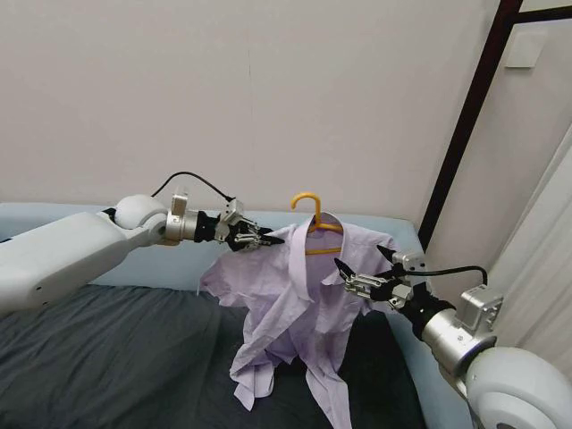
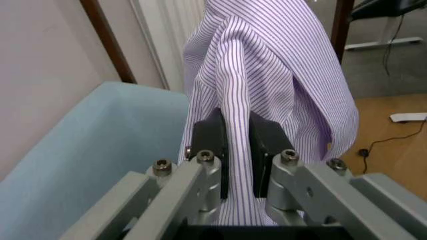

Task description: Pick up the clothes from the sofa and hang them on the clothes hanger.

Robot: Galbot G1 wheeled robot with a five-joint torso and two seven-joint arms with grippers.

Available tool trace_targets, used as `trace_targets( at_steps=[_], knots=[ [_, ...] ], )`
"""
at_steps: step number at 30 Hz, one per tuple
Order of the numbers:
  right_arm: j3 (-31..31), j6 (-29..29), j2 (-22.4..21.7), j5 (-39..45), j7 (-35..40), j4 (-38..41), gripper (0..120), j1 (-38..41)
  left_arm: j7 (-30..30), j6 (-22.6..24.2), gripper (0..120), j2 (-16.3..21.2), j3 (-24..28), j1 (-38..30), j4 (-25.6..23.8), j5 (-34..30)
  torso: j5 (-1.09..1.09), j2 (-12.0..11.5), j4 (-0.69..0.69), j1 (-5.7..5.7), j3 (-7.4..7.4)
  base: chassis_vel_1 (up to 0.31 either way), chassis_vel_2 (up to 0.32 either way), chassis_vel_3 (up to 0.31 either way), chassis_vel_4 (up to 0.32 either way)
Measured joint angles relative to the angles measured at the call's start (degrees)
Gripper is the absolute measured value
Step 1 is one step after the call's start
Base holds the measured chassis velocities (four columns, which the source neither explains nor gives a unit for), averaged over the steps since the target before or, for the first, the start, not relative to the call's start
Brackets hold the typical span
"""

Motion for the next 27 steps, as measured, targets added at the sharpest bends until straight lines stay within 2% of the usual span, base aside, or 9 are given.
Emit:
trace_targets(
  at_steps=[6, 8, 10, 13, 15, 20, 22, 25, 27],
  knots=[
    [0.0, -0.7, 0.2, -1.0, 1.5, -1.4, 100, -0.6, 0.1, -0.1, 8, -1.0, 0.6, -0.1, -0.4, 0.7, -0.01, 0.0, 0.0, 0.0, 0.0, 0.0, 0.0, 0.0, 0.0],
    [0.1, -1.0, 0.2, -1.3, 2.1, -1.6, 93, -1.0, 0.1, -0.1, 8, -0.8, 0.6, 0.0, -0.5, 0.8, -0.01, 0.0, 0.0, 0.0, 0.0, 0.0, 0.0, 0.0, 0.0],
    [0.1, -1.1, 0.3, -1.3, 2.2, -1.6, 93, -1.0, 0.1, -0.1, 8, -0.8, 0.6, 0.0, -0.5, 0.8, -0.01, 0.0, 0.0, 0.0, 0.0, 0.0, 0.0, 0.0, 0.0],
    [0.1, -1.4, 0.2, -1.4, 2.4, -1.6, 74, -1.3, 0.3, -0.2, 8, -0.3, 0.4, 0.3, -0.4, 0.8, -0.02, 0.0, 0.02, 0.0, 0.0, 0.0, 0.0, 0.0, 0.0],
    [0.1, -1.4, 0.2, -1.4, 2.4, -1.6, 72, -1.3, 0.3, -0.2, 8, -0.3, 0.3, 0.4, -0.4, 0.7, -0.02, 0.0, 0.02, 0.0, 0.0, 0.0, 0.0, 0.0, 0.0],
    [-0.1, -1.4, 0.2, -1.3, 2.4, -2.3, 47, -1.0, 0.5, 0.0, 8, -0.3, 0.1, 1.0, -1.1, -0.6, -0.02, 0.0, 0.0, 0.0, 0.0, 0.0, 0.0, 0.0, 0.0],
    [-0.1, -1.4, 0.2, -1.3, 2.5, -2.4, 46, -1.0, 0.5, 0.1, 8, -0.3, 0.0, 1.0, -1.2, -0.8, -0.02, 0.0, 0.0, 0.0, 0.0, 0.0, 0.0, 0.0, 0.0],
    [-0.1, -1.4, 0.1, -1.6, 2.7, -2.3, 31, -1.2, 2.5, 1.5, 8, 0.7, 0.5, 0.9, -2.1, -3.3, -0.01, 0.0, 0.0, 0.0, 0.0, 0.0, 0.0, 0.0, 0.0],
    [-0.1, -1.3, 0.0, -1.8, 2.7, -2.1, 28, -1.3, 3.3, 2.0, 8, 1.1, 0.8, 0.8, -2.4, -3.8, -0.01, 0.0, 0.01, 0.0, 0.0, 0.0, 0.0, 0.0, 0.0]
  ],
)
